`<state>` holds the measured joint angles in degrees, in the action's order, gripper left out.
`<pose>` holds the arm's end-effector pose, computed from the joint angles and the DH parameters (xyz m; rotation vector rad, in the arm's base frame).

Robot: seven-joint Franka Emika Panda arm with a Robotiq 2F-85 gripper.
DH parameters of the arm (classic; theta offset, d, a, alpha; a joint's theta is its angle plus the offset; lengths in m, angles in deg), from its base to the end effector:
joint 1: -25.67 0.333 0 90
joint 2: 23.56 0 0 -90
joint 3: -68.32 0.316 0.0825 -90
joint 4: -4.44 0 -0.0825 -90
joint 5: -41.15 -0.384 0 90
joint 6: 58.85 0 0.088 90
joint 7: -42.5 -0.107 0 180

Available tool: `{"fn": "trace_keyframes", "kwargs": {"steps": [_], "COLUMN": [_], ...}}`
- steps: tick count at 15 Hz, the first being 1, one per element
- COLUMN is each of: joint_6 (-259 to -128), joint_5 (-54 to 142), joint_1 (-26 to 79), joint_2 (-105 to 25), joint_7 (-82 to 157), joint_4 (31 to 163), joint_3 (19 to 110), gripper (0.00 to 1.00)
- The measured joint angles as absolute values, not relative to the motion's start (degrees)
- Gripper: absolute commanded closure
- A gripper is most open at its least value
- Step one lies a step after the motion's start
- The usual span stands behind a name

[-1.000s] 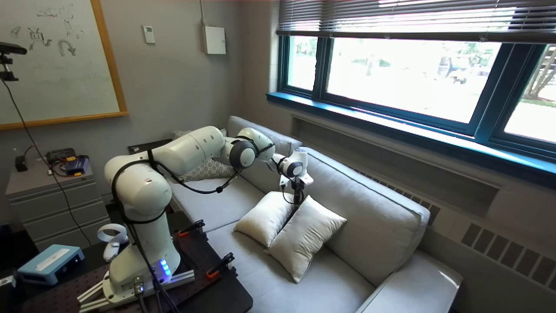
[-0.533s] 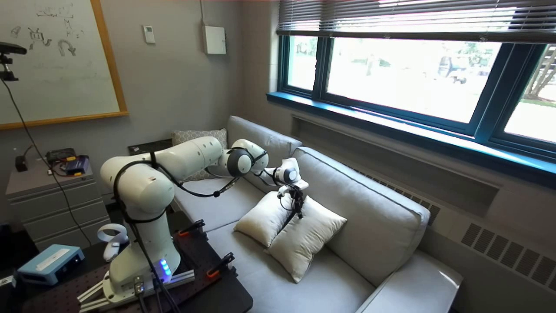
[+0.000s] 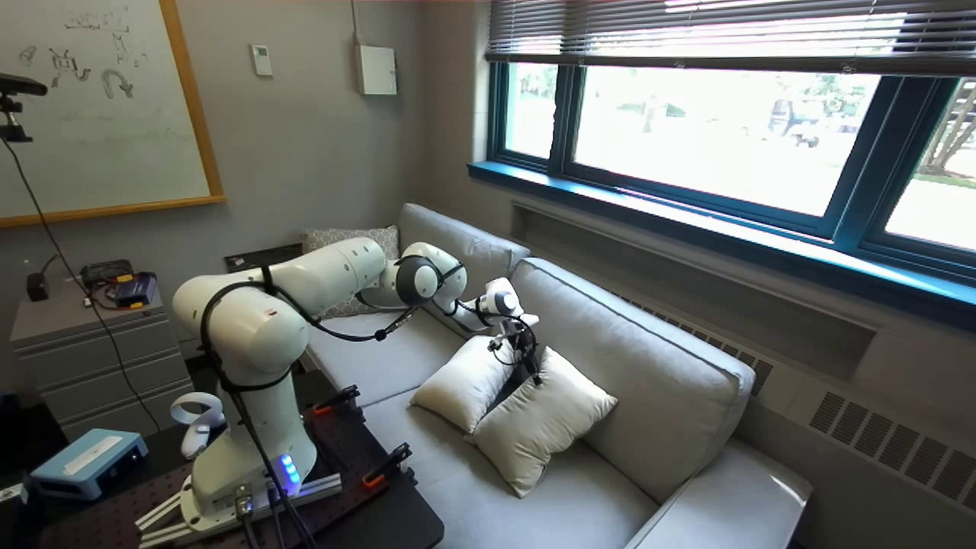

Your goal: Arrange the pillows to the right

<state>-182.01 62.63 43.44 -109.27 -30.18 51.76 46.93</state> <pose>0.7437 0.0580 -0.0105 2.3036 -0.9468 0.4111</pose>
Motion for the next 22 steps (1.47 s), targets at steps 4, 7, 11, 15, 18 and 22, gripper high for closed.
{"fn": "trace_keyframes", "kwargs": {"steps": [4, 7, 11, 15, 18, 22], "joint_6": [-180.85, -180.68, -180.61, -179.37, -177.87, -177.21], "joint_5": [63.85, 63.85, 63.59, 62.21, 61.91, 60.44], "joint_1": [42.9, 42.25, 40.84, 38.32, 35.26, 30.95], "joint_2": [-108.87, -108.77, -108.66, -108.3, -108.25, -108.24], "joint_7": [-30.5, -30.55, -30.97, -33.99, -38.83, -42.54], "joint_4": [51.7, 51.68, 51.47, 50.92, 51.28, 51.56], "joint_3": [46.92, 47.04, 47.94, 48.49, 48.45, 48.95], "gripper": [0.95, 1.0, 0.98, 0.98, 0.97, 0.73]}}
